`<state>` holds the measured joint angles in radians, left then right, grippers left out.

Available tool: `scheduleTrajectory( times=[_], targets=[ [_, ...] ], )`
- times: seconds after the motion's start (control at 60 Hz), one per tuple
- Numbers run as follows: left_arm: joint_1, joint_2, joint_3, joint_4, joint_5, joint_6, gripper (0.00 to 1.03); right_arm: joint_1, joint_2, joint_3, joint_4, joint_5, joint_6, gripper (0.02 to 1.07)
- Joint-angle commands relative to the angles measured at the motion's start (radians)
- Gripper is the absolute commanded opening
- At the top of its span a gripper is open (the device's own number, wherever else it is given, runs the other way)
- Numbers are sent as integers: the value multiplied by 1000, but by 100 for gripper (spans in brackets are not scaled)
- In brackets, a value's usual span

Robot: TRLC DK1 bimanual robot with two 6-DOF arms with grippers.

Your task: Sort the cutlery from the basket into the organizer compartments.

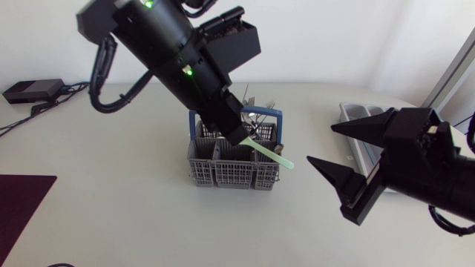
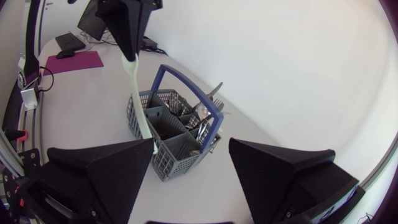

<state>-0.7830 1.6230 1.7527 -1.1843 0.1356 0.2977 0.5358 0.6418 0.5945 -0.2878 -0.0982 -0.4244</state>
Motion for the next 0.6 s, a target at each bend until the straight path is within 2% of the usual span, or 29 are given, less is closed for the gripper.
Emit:
scheduleTrajectory(
  times=[0.0,0.233,0.35,0.467,0.583],
  targets=[
    [-12,52,-18,3,22,-19,4,53,-2,-35,-7,18,-20,89],
    [-21,123,45,3,90,-20,4,197,47,-62,47,132,-20,88],
    [-28,150,64,3,93,-22,4,228,93,-65,84,155,-20,79],
    [-36,161,79,2,108,-25,4,237,144,-61,107,163,-20,78],
    [-41,170,87,-1,117,-26,4,248,174,-58,125,163,-24,66]
  ],
)
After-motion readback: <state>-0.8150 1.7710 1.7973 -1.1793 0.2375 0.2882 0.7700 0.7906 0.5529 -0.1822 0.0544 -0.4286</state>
